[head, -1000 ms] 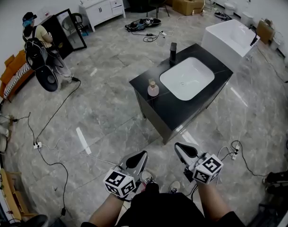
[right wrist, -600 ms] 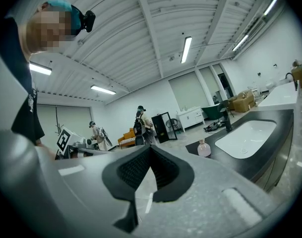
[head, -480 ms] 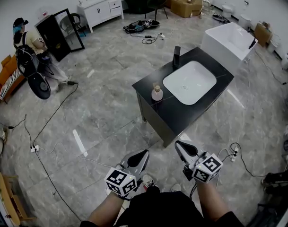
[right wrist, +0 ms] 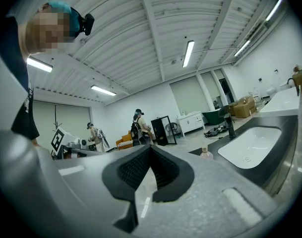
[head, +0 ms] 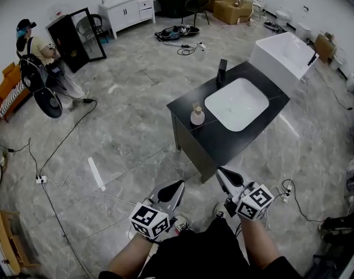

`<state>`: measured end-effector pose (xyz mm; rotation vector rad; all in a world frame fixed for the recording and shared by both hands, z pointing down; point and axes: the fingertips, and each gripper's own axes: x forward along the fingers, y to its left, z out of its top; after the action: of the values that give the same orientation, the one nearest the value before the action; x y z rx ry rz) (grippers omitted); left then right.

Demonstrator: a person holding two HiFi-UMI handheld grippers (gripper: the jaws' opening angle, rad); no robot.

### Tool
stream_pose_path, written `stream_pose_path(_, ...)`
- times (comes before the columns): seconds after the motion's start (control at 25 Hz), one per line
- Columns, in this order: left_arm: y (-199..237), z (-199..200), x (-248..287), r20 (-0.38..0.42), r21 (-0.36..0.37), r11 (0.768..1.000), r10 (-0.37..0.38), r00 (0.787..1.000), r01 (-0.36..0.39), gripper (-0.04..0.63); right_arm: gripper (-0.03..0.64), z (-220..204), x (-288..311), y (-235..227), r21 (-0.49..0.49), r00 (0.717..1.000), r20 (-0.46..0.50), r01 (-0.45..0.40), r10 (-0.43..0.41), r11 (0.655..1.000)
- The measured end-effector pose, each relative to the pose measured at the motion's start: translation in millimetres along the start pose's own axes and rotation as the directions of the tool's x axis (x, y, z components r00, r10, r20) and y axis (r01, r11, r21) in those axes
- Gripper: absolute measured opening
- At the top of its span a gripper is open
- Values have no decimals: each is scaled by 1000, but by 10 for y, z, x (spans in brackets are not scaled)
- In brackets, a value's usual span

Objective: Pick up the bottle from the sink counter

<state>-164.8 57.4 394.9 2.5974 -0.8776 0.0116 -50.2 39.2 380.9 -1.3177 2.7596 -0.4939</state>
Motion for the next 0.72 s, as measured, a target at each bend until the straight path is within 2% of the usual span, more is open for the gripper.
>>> stream_pose_path(0.36, 37, 15, 75, 8, 8, 998, 61, 998, -61, 3, 2, 101, 204, -205, -16, 998, 0, -57, 57, 998)
stream_pose_path(0.72, 136, 151, 505, 58, 10, 988, 152, 987, -152, 3, 2, 241, 494, -706, -49, 990, -25, -138, 137, 989)
